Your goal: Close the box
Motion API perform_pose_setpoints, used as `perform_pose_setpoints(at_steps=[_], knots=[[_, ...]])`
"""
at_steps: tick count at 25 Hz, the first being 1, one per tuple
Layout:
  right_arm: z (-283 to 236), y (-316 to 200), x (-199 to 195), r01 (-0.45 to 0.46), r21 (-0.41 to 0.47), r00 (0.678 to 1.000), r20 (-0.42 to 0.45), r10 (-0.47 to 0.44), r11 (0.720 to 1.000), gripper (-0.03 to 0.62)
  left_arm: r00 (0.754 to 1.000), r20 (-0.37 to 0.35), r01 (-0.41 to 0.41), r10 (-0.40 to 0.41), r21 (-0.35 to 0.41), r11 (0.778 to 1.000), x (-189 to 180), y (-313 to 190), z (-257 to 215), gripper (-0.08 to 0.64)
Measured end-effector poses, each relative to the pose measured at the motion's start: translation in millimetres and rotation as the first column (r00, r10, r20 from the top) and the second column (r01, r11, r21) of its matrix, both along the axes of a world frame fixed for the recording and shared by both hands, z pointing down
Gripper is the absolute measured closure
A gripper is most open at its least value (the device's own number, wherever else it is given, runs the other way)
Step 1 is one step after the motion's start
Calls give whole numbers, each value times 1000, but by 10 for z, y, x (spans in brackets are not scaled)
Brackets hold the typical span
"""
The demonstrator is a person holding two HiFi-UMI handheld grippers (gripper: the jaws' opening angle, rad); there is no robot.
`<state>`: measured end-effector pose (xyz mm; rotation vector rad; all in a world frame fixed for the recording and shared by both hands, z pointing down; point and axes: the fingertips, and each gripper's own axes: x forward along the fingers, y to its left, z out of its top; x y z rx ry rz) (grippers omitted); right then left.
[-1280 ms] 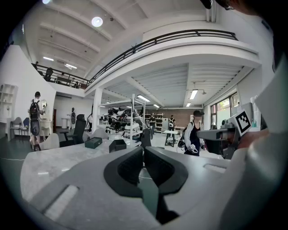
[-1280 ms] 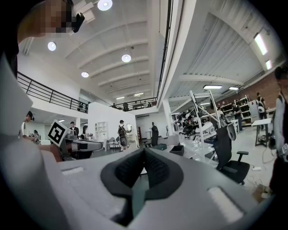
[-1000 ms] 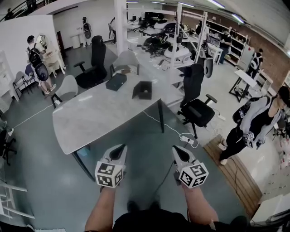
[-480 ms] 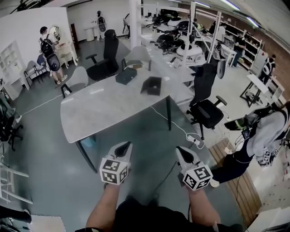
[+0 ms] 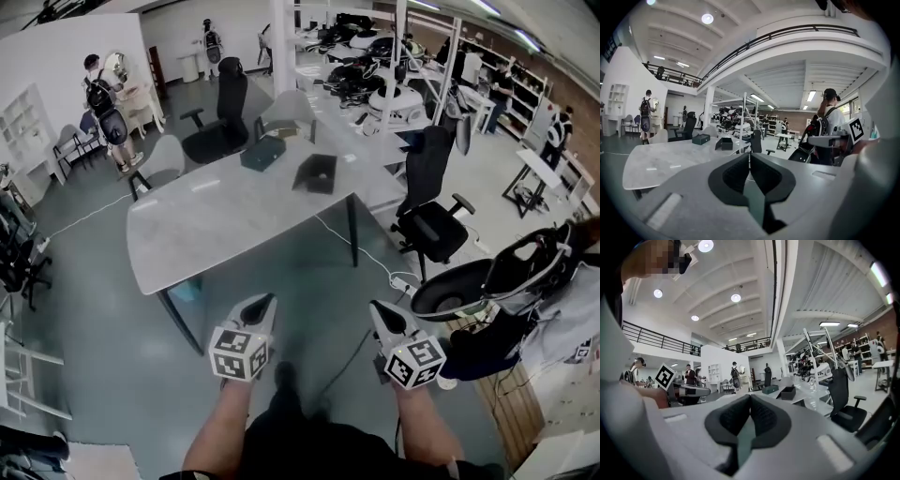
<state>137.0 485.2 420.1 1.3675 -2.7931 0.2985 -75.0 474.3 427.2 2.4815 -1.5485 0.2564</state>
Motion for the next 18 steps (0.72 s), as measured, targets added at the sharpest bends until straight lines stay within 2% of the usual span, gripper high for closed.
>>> perform_pose_setpoints(at_steps=[7,18], knots=[[161,-354,-139,-4,-33,1000,-31,3,999,589,1000,-25,-18,18,-13,1000,-115,-422,163,546],[241,-1778,-803,6,-85,998,-63,-12,996,589,999,-39,-33,32,-4,999,-672,-1908,171,546]])
